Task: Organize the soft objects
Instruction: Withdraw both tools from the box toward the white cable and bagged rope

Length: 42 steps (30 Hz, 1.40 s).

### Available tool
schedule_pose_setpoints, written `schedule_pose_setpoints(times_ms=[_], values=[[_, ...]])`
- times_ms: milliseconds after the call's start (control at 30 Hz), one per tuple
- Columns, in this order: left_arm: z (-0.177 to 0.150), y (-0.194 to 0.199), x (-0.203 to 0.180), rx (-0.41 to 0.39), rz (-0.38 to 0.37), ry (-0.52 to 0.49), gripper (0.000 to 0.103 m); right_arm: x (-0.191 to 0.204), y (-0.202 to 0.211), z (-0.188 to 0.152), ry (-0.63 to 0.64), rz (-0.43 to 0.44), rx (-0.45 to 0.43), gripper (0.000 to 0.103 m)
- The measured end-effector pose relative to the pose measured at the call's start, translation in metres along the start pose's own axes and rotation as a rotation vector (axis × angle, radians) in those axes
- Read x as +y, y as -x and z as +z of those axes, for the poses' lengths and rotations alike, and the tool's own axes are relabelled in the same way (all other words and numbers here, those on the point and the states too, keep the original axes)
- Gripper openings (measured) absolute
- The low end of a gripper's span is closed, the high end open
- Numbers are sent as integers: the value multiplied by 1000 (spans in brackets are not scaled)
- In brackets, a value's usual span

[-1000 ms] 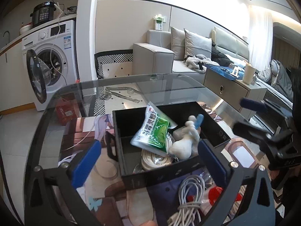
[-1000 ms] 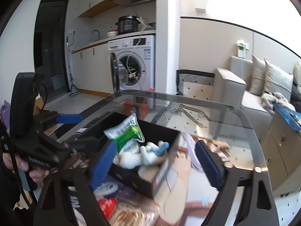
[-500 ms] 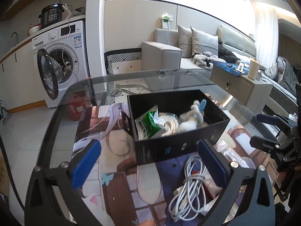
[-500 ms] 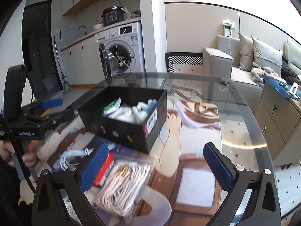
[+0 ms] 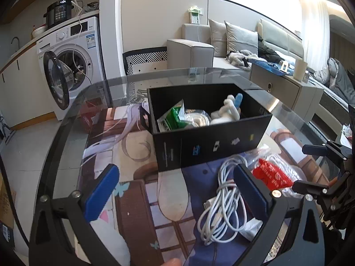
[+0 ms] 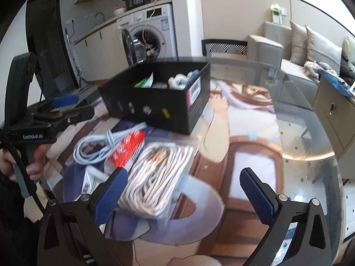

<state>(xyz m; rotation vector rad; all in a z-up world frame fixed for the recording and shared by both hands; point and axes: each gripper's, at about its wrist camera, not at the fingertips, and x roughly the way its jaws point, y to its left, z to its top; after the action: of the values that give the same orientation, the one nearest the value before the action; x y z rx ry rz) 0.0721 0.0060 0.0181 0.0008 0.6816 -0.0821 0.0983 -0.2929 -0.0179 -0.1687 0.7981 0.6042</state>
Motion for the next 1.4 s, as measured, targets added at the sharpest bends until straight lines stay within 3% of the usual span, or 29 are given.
schedule_pose_setpoints(times_ms=[933, 1267, 1400], values=[[-12, -18, -22, 101, -41, -82, 103, 9, -21, -1, -8, 52, 83, 102], [-11, -25, -23, 127, -35, -88, 103, -6, -18, -2, -2, -43, 78, 102], [-10, -26, -23, 133, -43, -90, 103, -10, -16, -2, 1, -42, 79, 102]])
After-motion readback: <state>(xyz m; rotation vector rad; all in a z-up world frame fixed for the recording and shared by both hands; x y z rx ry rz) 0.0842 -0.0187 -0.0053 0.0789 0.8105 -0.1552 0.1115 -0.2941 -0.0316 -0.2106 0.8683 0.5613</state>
